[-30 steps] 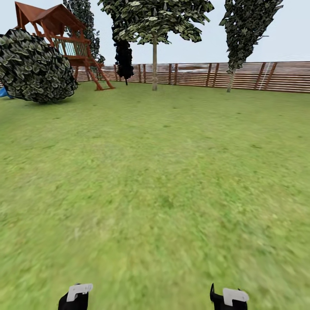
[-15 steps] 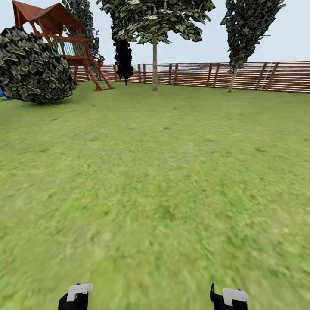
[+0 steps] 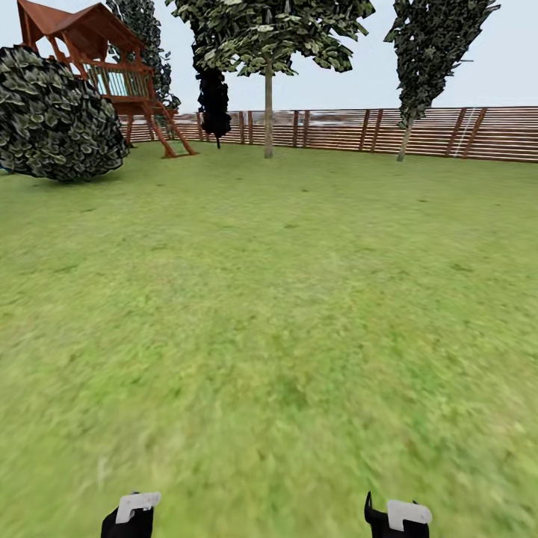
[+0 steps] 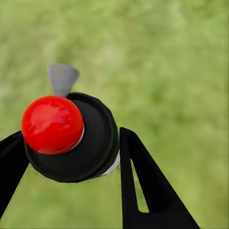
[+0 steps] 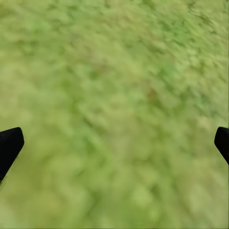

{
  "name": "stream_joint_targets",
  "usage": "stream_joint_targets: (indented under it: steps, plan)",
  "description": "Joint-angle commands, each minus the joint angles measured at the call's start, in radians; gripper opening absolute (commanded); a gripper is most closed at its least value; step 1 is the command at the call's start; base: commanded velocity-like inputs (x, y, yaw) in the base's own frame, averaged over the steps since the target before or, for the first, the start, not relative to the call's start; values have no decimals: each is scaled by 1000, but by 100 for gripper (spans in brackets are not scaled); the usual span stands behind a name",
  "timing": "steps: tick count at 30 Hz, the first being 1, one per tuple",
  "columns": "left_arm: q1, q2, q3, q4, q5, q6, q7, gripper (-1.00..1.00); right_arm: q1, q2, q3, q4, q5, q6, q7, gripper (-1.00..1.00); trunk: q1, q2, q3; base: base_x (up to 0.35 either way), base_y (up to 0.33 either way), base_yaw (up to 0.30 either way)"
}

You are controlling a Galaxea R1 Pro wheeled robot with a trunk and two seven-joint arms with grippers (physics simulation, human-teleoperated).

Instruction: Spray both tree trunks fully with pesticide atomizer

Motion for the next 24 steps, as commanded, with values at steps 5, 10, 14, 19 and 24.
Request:
stream_joint_targets:
  steps: [5, 10, 14, 19, 24]
  plan:
    - [-1, 1, 1, 0, 0, 0, 0, -100, 0, 0, 0, 0, 0, 0, 0, 100, 0, 0, 0, 340, 0, 0]
    - [0, 2, 1, 0, 0, 0, 0, -100, 0, 0, 0, 0, 0, 0, 0, 100, 0, 0, 0, 340, 0, 0]
    - [-1, 3, 1, 0, 0, 0, 0, -100, 0, 0, 0, 1, 0, 0, 0, 100, 0, 0, 0, 340, 0, 0]
    - [-1, 3, 1, 0, 0, 0, 0, -100, 0, 0, 0, -1, 0, 0, 0, 100, 0, 0, 0, 340, 0, 0]
    - [0, 2, 1, 0, 0, 0, 0, -100, 0, 0, 0, 0, 0, 0, 0, 100, 0, 0, 0, 340, 0, 0]
